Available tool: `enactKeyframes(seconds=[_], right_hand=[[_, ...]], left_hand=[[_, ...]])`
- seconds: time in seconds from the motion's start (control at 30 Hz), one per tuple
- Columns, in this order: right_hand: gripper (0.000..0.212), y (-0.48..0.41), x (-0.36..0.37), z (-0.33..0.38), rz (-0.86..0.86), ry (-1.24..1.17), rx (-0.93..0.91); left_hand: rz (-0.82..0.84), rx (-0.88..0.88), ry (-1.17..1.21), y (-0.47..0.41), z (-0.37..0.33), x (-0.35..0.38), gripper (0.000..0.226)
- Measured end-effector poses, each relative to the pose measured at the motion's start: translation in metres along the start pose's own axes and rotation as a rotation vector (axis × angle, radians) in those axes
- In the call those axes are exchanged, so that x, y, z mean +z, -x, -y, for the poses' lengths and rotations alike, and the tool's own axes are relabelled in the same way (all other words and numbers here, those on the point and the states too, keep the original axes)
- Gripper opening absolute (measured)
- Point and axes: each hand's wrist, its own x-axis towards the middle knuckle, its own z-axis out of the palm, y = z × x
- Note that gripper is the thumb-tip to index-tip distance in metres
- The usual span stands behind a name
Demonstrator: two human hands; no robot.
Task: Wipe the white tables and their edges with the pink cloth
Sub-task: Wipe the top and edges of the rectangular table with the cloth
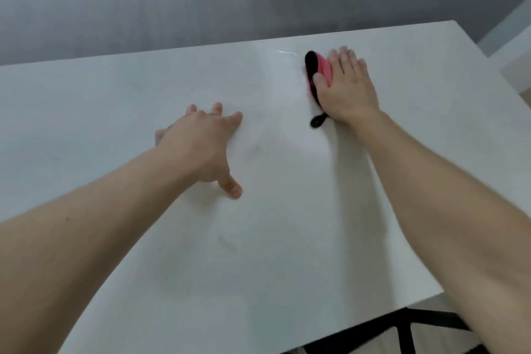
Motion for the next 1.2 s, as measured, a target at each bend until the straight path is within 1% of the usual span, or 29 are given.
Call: enactKeyframes(seconds=[0.03,0.1,0.17,0.2,0.23,0.3,0.37,0.4,0.43,0.47,0.53,0.57,0.6,0.63,0.67,0.7,0.73,0.8,0.83,0.87,0.9,0.93,1.0,1.03,1.07,1.1,1.13,1.17,1.2], right_hand=[[0.092,0.017,0.009,0.015,0.008,0.011,-0.041],[0.099,0.087,0.018,0.045,0.044,-0.016,-0.357],[0.095,0.132,0.024,0.044,0.088,-0.017,-0.600],[0.090,0.121,0.022,0.032,0.079,0.001,-0.635],[0.085,0.091,0.017,0.017,0.073,0.003,-0.560],[0.081,0.010,0.002,-0.015,0.031,-0.028,-0.205],[0.082,-0.043,-0.004,-0.021,-0.040,-0.078,0.113],[0.084,-0.045,0.002,-0.003,-0.082,-0.075,0.156],[0.085,-0.033,0.010,0.023,-0.081,-0.080,0.083],[0.086,-0.006,0.015,0.049,-0.044,-0.089,-0.081],[0.087,0.065,0.024,0.073,0.037,-0.073,-0.520],[0.084,0.091,0.024,0.065,0.072,-0.033,-0.692],[0.080,0.101,0.021,0.046,0.077,-0.003,-0.791],[0.077,0.096,0.017,0.021,0.088,0.003,-0.811],[0.074,0.083,0.012,-0.005,0.090,-0.013,-0.758],[0.073,0.064,0.010,-0.032,0.074,-0.053,-0.632],[0.073,0.042,0.008,-0.056,0.023,-0.092,-0.448],[0.079,-0.002,0.004,-0.079,-0.068,-0.120,0.001],[0.084,-0.020,0.005,-0.071,-0.095,-0.122,0.203],[0.087,-0.031,0.008,-0.044,-0.118,-0.128,0.333],[0.088,-0.037,0.012,-0.006,-0.128,-0.144,0.341],[0.085,-0.036,0.016,0.035,-0.128,-0.161,0.215],[0.081,-0.019,0.020,0.105,-0.053,-0.176,-0.221],[0.079,-0.013,0.022,0.119,0.009,-0.179,-0.418],[0.076,-0.014,0.023,0.113,0.043,-0.178,-0.541],[0.071,-0.022,0.022,0.092,0.028,-0.215,-0.581],[0.065,-0.033,0.022,0.059,-0.050,-0.254,-0.533],[0.060,-0.044,0.023,0.018,-0.148,-0.264,-0.388],[0.056,-0.053,0.019,-0.028,-0.226,-0.232,-0.153]], left_hand=[[0.004,-0.004,0.001,0.000,-0.001,-0.001,0.161],[-0.009,0.001,-0.019,0.002,-0.002,-0.001,0.161],[-0.026,-0.002,-0.026,0.004,-0.002,-0.002,0.161],[-0.021,-0.004,-0.024,0.005,-0.003,-0.002,0.161],[-0.015,-0.006,-0.020,0.005,-0.003,-0.003,0.161],[-0.013,-0.017,-0.005,0.003,-0.004,-0.002,0.160],[-0.011,-0.027,0.005,0.002,-0.004,-0.001,0.160],[-0.014,-0.028,0.008,0.002,-0.003,-0.001,0.161],[-0.006,-0.025,0.005,0.002,-0.003,-0.002,0.161],[0.008,-0.015,-0.009,0.004,-0.005,-0.004,0.161],[0.025,0.000,-0.055,0.006,-0.007,-0.010,0.155],[0.029,-0.006,-0.069,0.007,-0.008,-0.018,0.149],[0.014,-0.014,-0.071,0.005,-0.009,-0.028,0.140],[-0.020,-0.033,-0.059,0.001,-0.009,-0.038,0.131],[-0.066,-0.057,-0.045,-0.005,-0.008,-0.047,0.124],[-0.101,-0.073,-0.043,-0.012,-0.006,-0.054,0.123],[-0.111,-0.085,-0.059,-0.020,-0.003,-0.056,0.125],[-0.080,-0.120,-0.054,-0.029,-0.002,-0.052,0.125],[-0.067,-0.139,-0.037,-0.031,-0.001,-0.048,0.125],[-0.055,-0.152,-0.036,-0.034,0.002,-0.046,0.126],[-0.044,-0.162,-0.042,-0.035,0.003,-0.044,0.129],[-0.041,-0.162,-0.052,-0.035,0.004,-0.044,0.132],[-0.047,-0.154,-0.068,-0.034,0.004,-0.045,0.142],[-0.046,-0.154,-0.072,-0.033,0.003,-0.046,0.147],[-0.040,-0.156,-0.072,-0.032,0.003,-0.045,0.150],[-0.035,-0.159,-0.063,-0.031,0.002,-0.047,0.150],[-0.032,-0.160,-0.055,-0.031,0.000,-0.047,0.147],[-0.032,-0.158,-0.051,-0.030,-0.001,-0.047,0.144],[-0.032,-0.155,-0.051,-0.030,-0.002,-0.049,0.142]])
